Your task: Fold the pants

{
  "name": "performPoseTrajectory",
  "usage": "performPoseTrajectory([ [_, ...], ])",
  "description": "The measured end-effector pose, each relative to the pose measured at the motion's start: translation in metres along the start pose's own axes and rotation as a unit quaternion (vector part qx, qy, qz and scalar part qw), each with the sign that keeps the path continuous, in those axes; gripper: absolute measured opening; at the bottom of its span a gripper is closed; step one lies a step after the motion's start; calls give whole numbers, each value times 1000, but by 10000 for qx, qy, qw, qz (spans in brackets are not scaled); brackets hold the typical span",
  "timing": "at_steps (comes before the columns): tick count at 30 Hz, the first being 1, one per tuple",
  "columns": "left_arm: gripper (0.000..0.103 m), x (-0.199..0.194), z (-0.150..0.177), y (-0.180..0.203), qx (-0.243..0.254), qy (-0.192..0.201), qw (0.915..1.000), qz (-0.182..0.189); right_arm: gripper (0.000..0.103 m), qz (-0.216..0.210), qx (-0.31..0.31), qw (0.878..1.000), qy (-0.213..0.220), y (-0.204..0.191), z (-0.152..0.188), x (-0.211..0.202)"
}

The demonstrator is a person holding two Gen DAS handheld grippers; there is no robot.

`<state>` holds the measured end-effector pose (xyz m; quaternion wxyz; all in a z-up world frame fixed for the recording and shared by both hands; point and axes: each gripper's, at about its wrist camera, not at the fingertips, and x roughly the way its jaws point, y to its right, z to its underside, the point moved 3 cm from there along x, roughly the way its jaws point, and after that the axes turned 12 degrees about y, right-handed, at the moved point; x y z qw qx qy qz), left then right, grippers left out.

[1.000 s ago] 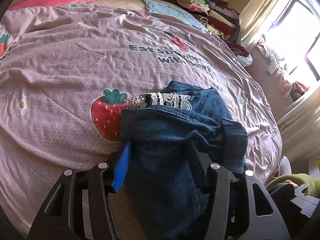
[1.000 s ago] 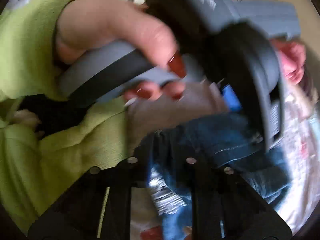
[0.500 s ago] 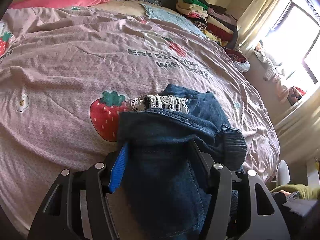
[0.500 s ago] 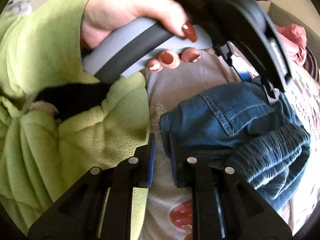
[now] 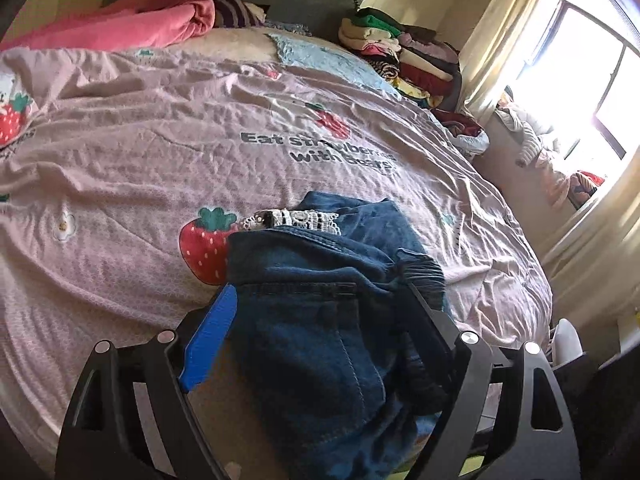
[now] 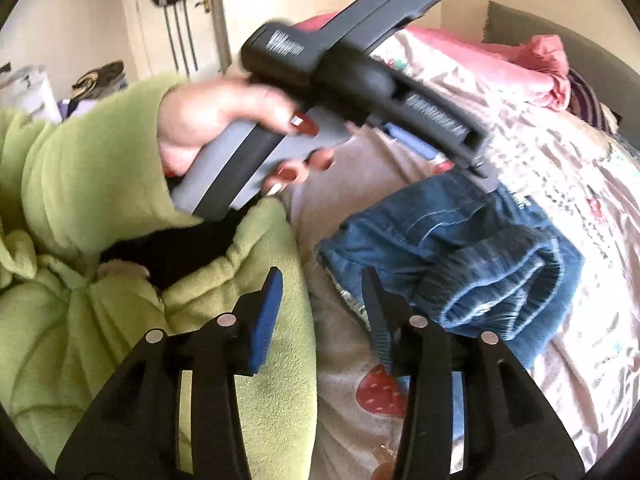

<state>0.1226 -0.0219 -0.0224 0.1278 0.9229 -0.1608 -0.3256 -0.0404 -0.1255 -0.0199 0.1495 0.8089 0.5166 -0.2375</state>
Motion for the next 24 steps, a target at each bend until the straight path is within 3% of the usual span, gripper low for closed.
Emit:
performPoseTrajectory([
  [3, 82, -7, -2, 5, 70, 72, 9999, -8, 46, 78, 71, 9998, 169, 3, -10, -9],
  [16, 83, -36, -7, 10, 165, 360, 9991, -166, 64, 544, 216, 9955, 742, 32, -36, -19],
  [21, 83, -44, -6, 12, 174, 427, 9987, -197, 66, 833, 369, 9919, 884, 49, -40, -30],
  [23, 98, -48, -6, 13, 170, 457, 9986, -196, 68, 951, 399, 9904, 923, 52, -42, -33],
  [24, 98, -50, -6, 14, 172, 488, 9985, -187, 69, 988, 428, 9896, 953, 54, -42, -35],
])
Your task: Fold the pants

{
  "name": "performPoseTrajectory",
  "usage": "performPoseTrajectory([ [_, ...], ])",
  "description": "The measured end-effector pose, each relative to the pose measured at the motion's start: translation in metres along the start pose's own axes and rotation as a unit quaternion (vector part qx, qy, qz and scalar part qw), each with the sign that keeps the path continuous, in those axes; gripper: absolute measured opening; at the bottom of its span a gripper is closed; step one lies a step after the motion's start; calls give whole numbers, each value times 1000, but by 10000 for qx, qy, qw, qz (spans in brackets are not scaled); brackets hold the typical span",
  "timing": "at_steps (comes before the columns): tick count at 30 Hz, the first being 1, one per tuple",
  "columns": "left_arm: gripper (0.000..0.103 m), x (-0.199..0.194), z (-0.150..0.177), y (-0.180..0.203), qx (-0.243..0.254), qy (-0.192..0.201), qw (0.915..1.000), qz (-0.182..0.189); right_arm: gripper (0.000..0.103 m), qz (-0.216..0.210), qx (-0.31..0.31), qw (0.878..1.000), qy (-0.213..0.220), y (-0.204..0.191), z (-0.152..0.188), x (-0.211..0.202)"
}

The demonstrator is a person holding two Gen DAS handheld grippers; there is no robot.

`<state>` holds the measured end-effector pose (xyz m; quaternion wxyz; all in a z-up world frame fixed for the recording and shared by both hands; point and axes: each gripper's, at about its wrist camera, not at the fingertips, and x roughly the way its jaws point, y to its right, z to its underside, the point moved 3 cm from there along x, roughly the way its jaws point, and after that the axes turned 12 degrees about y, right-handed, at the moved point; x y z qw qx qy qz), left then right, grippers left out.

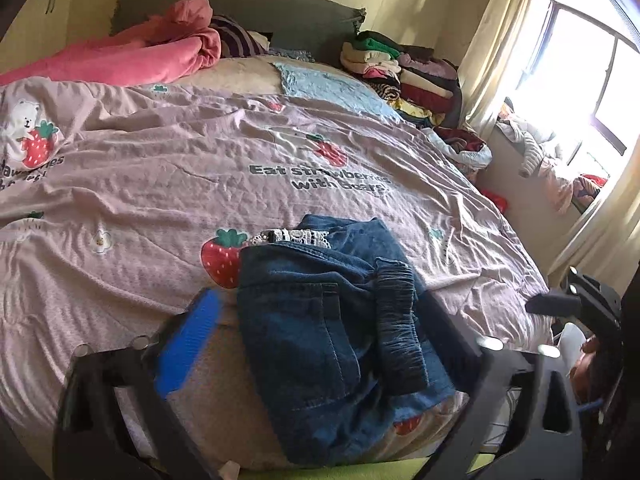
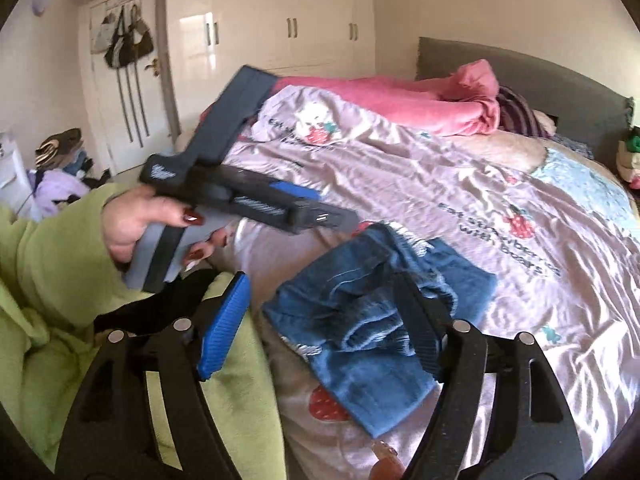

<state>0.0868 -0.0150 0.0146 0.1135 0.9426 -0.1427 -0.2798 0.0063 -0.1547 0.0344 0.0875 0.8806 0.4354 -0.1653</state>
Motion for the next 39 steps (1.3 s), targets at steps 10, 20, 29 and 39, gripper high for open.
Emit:
performPoseTrajectory([
  [10, 98, -11, 0, 3, 82, 87, 9999, -71, 75, 437, 222, 9987, 147, 20, -3, -6],
  [20, 98, -12, 7, -1, 144, 79, 9996, -221, 77, 1004, 622, 9930, -74, 47, 12, 3],
  [29, 98, 6, 26, -12, 93, -185, 9990, -405, 77, 1401, 1205, 9816, -478, 78, 41, 19],
  [39, 98, 35, 55, -26, -197, -628, 9969, -432, 73, 1453, 2082, 9627, -931, 104, 75, 46],
])
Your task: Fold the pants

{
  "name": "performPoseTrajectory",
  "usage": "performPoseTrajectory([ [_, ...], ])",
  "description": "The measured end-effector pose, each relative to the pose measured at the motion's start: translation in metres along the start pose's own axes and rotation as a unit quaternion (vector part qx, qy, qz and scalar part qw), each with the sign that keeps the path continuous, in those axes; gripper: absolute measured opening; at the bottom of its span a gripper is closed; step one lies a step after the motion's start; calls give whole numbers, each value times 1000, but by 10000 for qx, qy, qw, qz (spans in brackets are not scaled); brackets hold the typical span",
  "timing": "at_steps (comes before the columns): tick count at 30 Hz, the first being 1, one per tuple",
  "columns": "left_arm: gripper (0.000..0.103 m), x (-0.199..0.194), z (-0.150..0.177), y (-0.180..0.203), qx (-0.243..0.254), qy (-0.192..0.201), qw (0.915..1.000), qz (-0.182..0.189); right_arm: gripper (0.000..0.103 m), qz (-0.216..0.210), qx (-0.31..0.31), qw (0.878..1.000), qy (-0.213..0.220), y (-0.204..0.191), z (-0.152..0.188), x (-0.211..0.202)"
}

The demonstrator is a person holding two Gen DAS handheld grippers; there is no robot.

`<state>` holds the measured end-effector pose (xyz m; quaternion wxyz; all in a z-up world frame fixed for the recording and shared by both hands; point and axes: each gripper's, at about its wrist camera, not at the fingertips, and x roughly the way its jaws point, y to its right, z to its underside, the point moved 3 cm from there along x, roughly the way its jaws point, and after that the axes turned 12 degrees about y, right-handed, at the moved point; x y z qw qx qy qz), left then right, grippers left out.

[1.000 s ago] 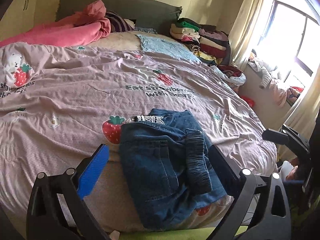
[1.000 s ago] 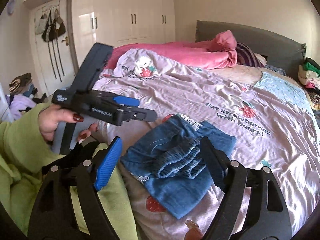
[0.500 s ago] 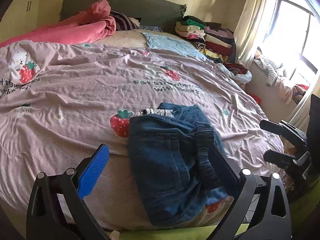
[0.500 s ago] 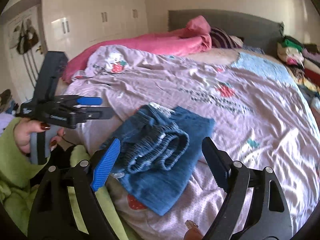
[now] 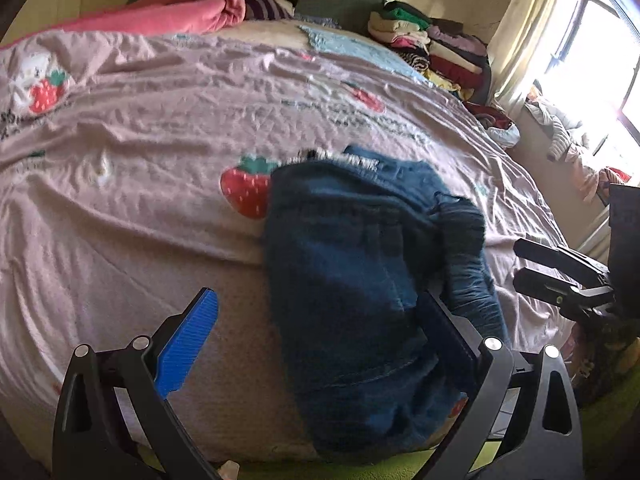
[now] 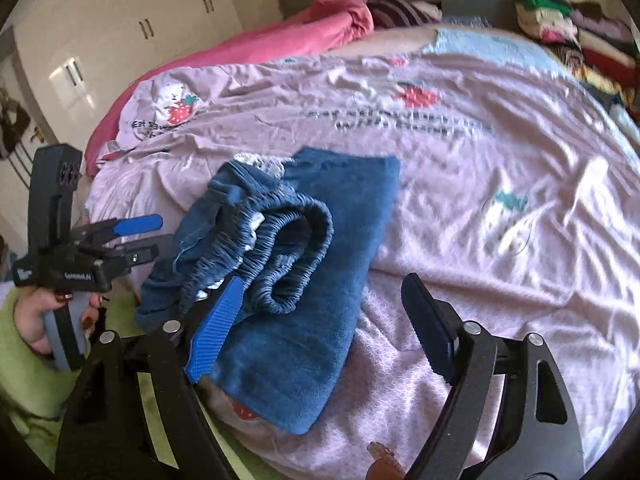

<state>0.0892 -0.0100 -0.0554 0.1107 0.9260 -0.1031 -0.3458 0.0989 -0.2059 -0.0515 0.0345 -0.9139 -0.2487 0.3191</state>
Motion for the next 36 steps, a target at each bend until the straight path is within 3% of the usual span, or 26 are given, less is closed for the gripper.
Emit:
performPoseTrajectory([
  [9, 96, 22, 14, 5, -179, -121, 9994, 286, 65, -373, 882, 9948, -348, 14, 6, 24],
  [11, 71, 24, 14, 9, -199, -119, 9989, 415, 62, -467, 942, 9935, -435, 13, 7, 31],
  [16, 70, 27, 13, 14, -184, -143, 9988, 421, 58, -555, 1007, 9914, -620, 15, 5, 49],
  [20, 72, 33, 13, 14, -208, -168, 9988, 412, 56, -525, 805, 9935, -618, 12, 5, 55],
  [22, 70, 36, 12, 15, -132, -174, 9990, 385, 41, -557, 646, 9946, -591, 7, 6, 56],
  [25, 48, 30, 10, 23, 56, -126, 9991, 402, 24, -607, 103, 9971, -441, -10, 4, 48],
  [29, 43, 16, 1, 31, 173, 29, 9990, 403, 19, -503, -503, 9974, -129, -31, -7, 34],
  [36, 43, -1, -35, 31, 227, 411, 9982, 364, 19, -546, -852, 9945, 260, -40, -46, 26],
])
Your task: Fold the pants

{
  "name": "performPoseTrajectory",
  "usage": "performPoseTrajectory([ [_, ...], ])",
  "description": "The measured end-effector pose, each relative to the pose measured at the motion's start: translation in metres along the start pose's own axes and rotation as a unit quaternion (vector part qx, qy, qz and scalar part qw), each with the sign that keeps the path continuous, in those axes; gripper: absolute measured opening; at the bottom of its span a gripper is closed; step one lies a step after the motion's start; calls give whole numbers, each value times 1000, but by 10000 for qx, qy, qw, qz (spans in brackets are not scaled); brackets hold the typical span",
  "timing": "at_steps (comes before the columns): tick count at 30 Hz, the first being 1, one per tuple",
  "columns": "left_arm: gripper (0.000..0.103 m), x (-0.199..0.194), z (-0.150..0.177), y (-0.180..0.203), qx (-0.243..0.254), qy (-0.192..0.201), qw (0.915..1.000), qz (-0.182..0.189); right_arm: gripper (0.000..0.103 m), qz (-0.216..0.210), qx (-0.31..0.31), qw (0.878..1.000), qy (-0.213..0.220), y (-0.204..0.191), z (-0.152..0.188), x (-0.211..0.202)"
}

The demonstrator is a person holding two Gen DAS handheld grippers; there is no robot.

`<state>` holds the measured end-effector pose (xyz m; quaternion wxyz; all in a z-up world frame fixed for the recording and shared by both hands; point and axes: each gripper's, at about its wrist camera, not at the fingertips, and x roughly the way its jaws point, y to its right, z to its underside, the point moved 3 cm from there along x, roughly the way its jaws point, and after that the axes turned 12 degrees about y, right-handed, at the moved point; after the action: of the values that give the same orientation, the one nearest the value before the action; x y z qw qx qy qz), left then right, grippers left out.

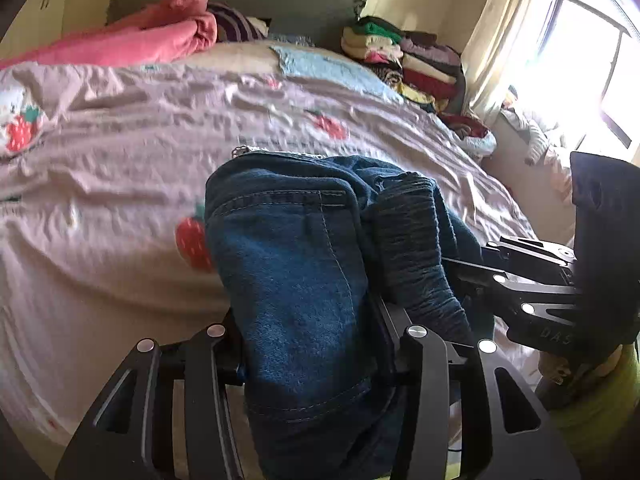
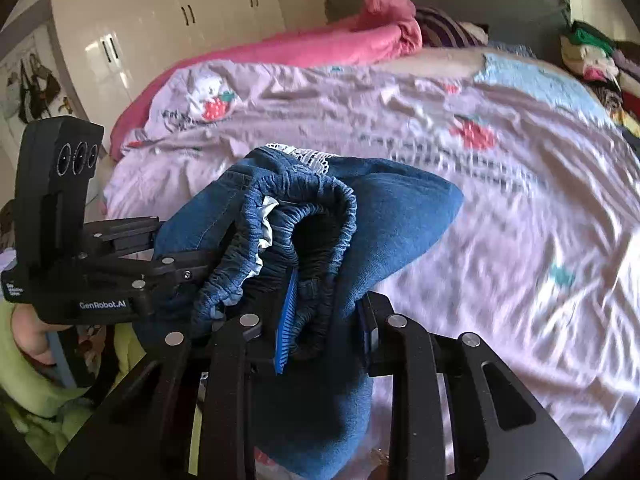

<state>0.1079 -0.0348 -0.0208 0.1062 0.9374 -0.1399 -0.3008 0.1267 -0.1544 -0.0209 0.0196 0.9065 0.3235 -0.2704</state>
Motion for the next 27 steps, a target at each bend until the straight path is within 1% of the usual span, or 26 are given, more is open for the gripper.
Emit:
performPoseTrajectory([
  [2, 43, 1, -12, -1, 72, 68, 9999, -66, 19, 5, -147, 9999, 84, 0, -12, 4],
  [6, 43, 7, -34, -7, 125, 145, 9997, -150, 19, 22, -229, 9996, 190, 5, -32, 14],
  [12, 43, 15, -53, -14, 143, 226, 9994, -228, 19, 60, -268, 9993, 266, 12, -55, 31],
  [22, 43, 36, -62, -26, 111, 200, 9991, -348, 19, 133, -293, 9994, 145, 20, -62, 57],
  [27, 43, 47, -64, -32, 96, 159, 9993, -318, 19, 156, -263, 9995, 84, 24, -63, 65],
])
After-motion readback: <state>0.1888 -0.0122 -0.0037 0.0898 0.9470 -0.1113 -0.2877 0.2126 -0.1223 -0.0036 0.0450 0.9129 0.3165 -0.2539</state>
